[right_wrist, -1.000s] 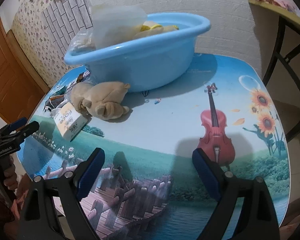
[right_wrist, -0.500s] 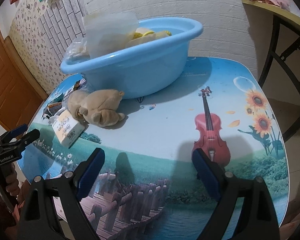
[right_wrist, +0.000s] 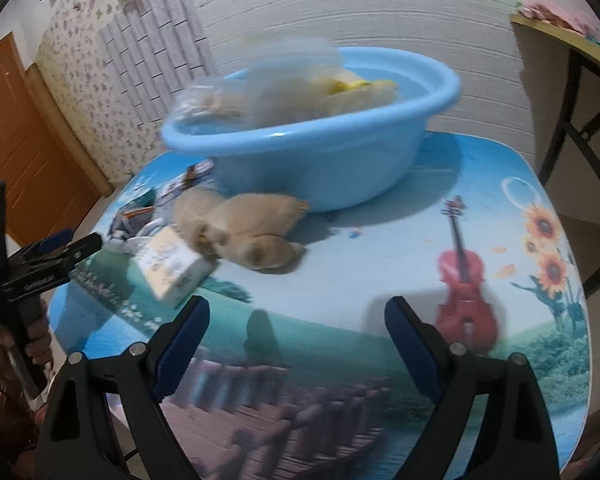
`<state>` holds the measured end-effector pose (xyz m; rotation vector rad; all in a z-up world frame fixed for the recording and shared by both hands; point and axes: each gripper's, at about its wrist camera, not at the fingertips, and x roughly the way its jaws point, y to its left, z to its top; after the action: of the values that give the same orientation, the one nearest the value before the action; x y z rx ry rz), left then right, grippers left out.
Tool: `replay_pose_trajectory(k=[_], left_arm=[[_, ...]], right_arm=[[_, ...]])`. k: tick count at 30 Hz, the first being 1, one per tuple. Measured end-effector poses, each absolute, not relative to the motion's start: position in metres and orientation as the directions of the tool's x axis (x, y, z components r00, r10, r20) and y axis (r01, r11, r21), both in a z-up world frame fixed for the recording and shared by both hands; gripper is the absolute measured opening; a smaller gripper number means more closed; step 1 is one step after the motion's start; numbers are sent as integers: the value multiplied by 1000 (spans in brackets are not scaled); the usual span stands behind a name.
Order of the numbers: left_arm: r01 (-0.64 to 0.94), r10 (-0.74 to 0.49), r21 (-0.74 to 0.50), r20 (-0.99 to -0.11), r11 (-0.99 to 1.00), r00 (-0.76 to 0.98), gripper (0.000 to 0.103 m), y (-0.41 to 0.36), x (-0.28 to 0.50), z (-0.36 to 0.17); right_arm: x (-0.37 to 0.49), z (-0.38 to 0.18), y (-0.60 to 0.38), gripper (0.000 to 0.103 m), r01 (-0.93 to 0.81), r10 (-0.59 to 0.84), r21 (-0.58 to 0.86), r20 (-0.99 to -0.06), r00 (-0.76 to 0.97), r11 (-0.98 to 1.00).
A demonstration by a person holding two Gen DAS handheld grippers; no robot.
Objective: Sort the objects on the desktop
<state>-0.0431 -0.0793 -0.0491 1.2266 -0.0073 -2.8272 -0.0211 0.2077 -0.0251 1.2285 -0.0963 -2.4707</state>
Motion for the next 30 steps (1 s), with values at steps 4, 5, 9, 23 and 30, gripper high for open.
replay_pose_trajectory(k=[4, 5, 9, 23, 30], left_arm=[[22, -74, 80, -739, -997, -670, 99, -86, -52, -53], [11, -73, 89, -741, -996, -667, 99, -89, -55, -54], [-41, -41, 91, -751, -995, -658, 99, -98, -64, -55], [-194, 31, 108, -799, -975, -601, 99, -108, -117, -69], [-290, 160, 20, -796, -957, -584, 38, -101, -114, -71]], right_arm=[[-20, -22, 182, 90, 368, -399, 222, -749, -528, -903], [-21, -21, 173, 89, 388, -411, 221, -748, -521, -895], [-21, -21, 147, 83, 454, -433, 200, -752, -498, -869], [-38, -35, 111, 81, 520, -418, 146, -786, -456, -842], [-38, -36, 110, 66, 521, -396, 107, -781, -483, -847]])
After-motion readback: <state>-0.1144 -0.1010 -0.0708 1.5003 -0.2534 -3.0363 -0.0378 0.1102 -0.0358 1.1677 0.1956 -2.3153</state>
